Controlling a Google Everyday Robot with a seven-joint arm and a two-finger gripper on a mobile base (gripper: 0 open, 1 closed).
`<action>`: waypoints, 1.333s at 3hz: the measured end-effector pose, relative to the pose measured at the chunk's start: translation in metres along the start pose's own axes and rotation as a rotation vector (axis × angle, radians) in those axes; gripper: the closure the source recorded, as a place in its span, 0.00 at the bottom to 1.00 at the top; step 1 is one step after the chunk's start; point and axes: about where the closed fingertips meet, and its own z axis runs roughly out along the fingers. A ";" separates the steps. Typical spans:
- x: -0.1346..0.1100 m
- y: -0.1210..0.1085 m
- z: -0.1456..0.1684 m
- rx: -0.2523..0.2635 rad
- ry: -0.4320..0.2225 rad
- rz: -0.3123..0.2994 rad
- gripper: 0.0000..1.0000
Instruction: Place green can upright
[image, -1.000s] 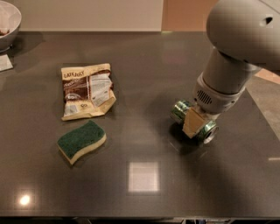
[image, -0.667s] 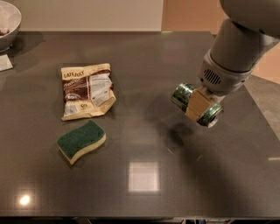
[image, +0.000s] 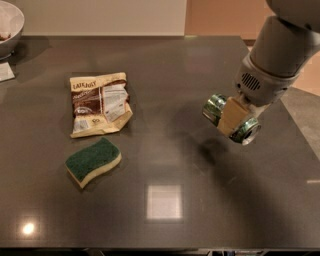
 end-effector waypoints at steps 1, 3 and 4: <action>0.004 -0.020 -0.001 -0.094 0.040 0.120 1.00; 0.001 -0.053 -0.024 -0.182 -0.007 0.359 1.00; -0.004 -0.055 -0.035 -0.245 -0.060 0.460 1.00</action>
Offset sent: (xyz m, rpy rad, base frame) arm 0.0111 -0.0585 0.0142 0.1824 0.2676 -0.3444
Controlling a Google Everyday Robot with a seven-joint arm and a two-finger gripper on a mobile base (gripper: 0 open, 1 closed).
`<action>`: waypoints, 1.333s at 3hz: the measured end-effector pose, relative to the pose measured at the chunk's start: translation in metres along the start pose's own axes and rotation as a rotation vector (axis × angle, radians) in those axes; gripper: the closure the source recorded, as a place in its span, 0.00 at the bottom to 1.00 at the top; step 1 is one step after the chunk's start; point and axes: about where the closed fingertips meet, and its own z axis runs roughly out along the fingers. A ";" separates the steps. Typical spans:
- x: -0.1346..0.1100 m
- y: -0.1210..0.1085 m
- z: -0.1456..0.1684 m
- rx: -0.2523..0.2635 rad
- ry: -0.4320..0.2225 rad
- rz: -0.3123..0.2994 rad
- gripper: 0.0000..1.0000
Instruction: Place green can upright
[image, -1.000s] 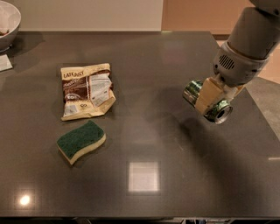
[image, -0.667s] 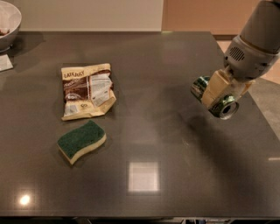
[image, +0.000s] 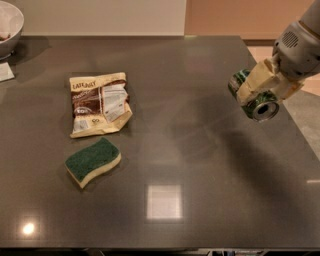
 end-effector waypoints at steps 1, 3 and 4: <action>-0.001 0.009 -0.006 -0.111 -0.034 0.113 1.00; -0.001 0.032 -0.014 -0.338 -0.071 0.282 1.00; -0.001 0.032 -0.014 -0.338 -0.071 0.282 1.00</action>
Offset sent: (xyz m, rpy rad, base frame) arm -0.0171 0.0202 0.0255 0.3668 0.1280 -0.2485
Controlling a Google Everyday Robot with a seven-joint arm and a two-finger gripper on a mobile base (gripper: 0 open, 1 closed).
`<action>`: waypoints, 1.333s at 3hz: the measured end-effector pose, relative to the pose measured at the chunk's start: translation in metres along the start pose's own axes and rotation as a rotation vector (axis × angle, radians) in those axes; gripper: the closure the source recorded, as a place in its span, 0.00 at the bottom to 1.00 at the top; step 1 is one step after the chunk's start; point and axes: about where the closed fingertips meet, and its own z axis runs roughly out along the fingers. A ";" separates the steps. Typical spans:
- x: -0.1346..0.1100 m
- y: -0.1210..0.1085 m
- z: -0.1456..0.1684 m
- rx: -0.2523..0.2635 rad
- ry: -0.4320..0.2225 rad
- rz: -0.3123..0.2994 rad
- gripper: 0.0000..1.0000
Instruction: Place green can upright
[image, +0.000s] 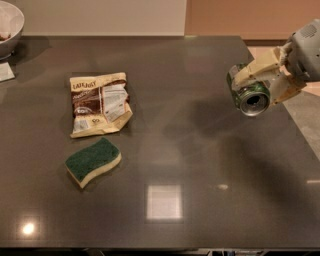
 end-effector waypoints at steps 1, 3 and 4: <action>-0.003 0.002 0.001 -0.014 -0.001 0.027 1.00; 0.013 0.031 0.012 -0.022 0.079 0.143 1.00; 0.027 0.045 0.019 -0.015 0.126 0.221 1.00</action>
Offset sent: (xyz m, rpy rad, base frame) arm -0.0144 0.0264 0.0102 0.0627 0.1752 -0.0684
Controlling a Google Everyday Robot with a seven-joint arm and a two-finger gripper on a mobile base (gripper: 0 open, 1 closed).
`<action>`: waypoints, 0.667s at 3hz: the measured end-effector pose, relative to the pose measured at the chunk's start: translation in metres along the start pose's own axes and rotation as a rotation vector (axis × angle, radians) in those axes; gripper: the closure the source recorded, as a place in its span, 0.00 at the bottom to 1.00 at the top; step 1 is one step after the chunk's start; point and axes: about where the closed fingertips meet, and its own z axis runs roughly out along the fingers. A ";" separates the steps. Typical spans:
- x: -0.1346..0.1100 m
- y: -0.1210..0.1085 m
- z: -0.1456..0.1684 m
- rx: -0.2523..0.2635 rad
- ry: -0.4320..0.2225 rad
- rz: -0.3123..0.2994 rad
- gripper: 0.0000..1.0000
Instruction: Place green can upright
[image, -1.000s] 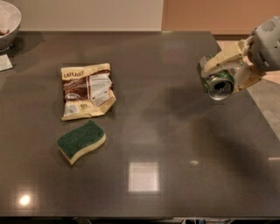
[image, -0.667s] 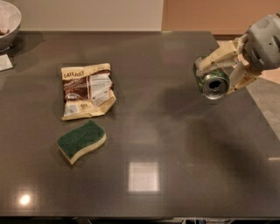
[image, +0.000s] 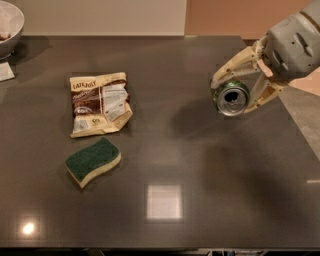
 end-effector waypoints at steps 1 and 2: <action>0.016 0.005 0.005 -0.003 0.033 0.072 1.00; 0.036 0.006 0.009 -0.021 0.056 0.136 1.00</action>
Offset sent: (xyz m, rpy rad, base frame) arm -0.0662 0.0214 0.0006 0.0559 0.2366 -0.0900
